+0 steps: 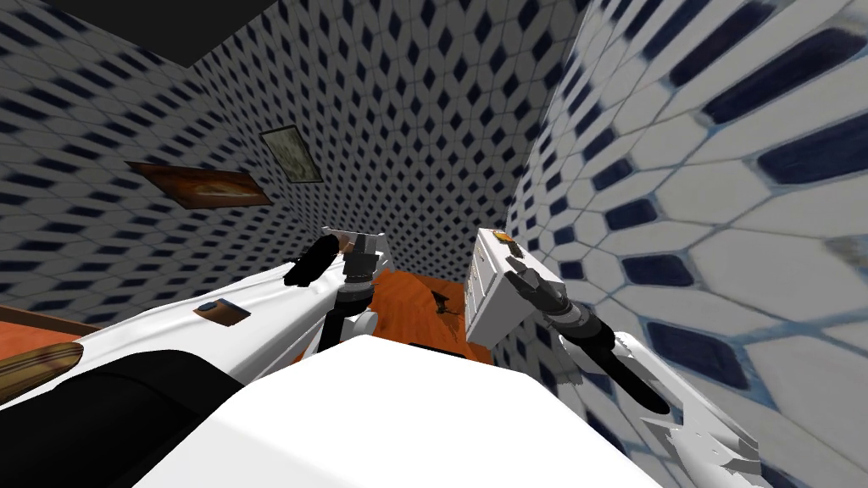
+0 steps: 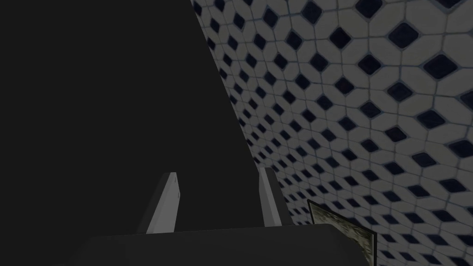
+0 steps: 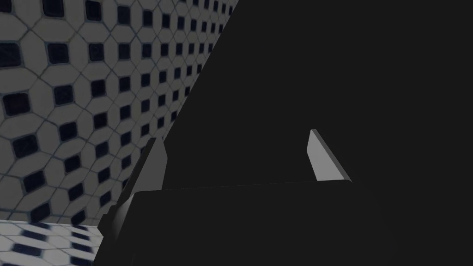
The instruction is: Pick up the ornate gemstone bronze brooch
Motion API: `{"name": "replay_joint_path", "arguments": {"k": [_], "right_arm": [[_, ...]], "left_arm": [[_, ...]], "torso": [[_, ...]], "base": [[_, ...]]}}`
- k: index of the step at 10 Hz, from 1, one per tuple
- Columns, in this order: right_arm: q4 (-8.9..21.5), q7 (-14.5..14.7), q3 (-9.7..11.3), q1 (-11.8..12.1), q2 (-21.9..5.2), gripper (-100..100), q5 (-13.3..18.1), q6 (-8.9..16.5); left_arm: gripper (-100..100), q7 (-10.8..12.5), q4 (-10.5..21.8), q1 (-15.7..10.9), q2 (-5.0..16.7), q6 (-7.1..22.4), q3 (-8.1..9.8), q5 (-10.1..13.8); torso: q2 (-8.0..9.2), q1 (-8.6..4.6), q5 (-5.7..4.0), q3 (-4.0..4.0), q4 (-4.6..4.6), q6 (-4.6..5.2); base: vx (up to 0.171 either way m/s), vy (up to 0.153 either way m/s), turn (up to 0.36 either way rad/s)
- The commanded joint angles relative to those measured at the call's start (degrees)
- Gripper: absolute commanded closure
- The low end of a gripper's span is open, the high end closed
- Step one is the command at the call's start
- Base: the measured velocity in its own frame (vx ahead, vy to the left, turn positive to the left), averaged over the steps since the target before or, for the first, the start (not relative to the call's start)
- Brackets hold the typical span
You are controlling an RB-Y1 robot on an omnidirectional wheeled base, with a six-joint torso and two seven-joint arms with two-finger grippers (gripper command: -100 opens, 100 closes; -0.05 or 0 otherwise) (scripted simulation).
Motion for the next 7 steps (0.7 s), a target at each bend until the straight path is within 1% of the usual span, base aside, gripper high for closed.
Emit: {"name": "replay_joint_path", "arguments": {"k": [1, 2, 3, 4, 5, 6, 7], "right_arm": [[0.2, 0.1, -0.1, -0.1, -2.0, -100, 0.2, -0.3], [1.5, 0.8, -0.6, -0.8, -4.1, -100, 1.5, -1.7], [1.5, 0.8, -0.6, -0.8, -5.8, -100, 1.5, -1.7], [2.9, 1.6, -1.0, -1.5, -7.6, -100, 2.9, -3.1], [2.9, 1.6, -1.0, -1.5, -9.3, -100, 2.9, -3.1], [2.9, 1.6, -1.0, -1.5, -9.9, -100, 2.9, -3.1], [4.3, 2.4, -1.4, -2.1, -12.2, -100, 4.2, -4.5]], "left_arm": [[0, 0.0, 0.0, 0.0, 0.0, 0.0, 0.0, 0.0], [0, 0.0, 0.0, 0.0, 0.0, 0.0, 0.0, 0.0], [0, 0.0, 0.0, 0.0, 0.0, 0.0, 0.0, 0.0], [0, 0.0, 0.0, 0.0, 0.0, 0.0, 0.0, 0.0], [0, 0.0, 0.0, 0.0, 0.0, 0.0, 0.0, 0.0], [0, 0.0, 0.0, 0.0, 0.0, 0.0, 0.0, 0.0], [0, 0.0, 0.0, 0.0, 0.0, 0.0, 0.0, 0.0]], "torso": [[0.0, 0.0, 0.0, 0.0, 0.0, 0.0], [0.03, -0.14, -0.03, 0.02, 0.01, 0.01], [0.01, -0.07, -0.03, 0.01, 0.0, -0.01], [0.01, -0.07, -0.02, 0.01, 0.0, 0.0], [-0.04, 0.0, -0.01, -0.02, -0.01, -0.01], [-0.03, -0.04, -0.01, -0.02, -0.01, 0.0], [0.02, -0.15, -0.04, 0.01, 0.0, 0.01]], "base": [[0.005, 0.029, -0.005], [0.014, 0.061, 0.063], [0.013, 0.059, 0.028], [0.029, 0.078, 0.063], [0.026, 0.064, 0.021], [0.007, 0.026, -0.011], [0.014, 0.045, 0.052]]}}
